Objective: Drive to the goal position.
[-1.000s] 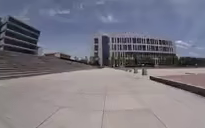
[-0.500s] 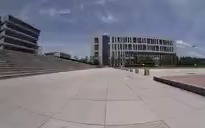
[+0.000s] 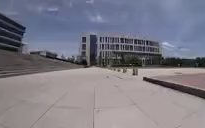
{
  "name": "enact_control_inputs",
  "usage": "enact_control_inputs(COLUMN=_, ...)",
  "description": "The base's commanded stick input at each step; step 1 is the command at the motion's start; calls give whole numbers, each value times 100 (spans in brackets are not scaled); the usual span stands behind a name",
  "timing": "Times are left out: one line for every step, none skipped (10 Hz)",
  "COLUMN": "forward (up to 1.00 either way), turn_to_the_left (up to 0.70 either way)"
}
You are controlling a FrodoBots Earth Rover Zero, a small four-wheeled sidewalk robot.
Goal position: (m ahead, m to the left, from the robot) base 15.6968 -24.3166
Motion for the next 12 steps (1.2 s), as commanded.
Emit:
enact_control_inputs(forward=69, turn_to_the_left=0)
enact_control_inputs(forward=69, turn_to_the_left=-4)
enact_control_inputs(forward=69, turn_to_the_left=-15)
enact_control_inputs(forward=69, turn_to_the_left=-24)
enact_control_inputs(forward=69, turn_to_the_left=-29)
enact_control_inputs(forward=69, turn_to_the_left=-34)
enact_control_inputs(forward=69, turn_to_the_left=-26)
enact_control_inputs(forward=69, turn_to_the_left=-15)
enact_control_inputs(forward=69, turn_to_the_left=-4)
enact_control_inputs(forward=69, turn_to_the_left=0)
enact_control_inputs(forward=69, turn_to_the_left=0)
enact_control_inputs(forward=69, turn_to_the_left=0)
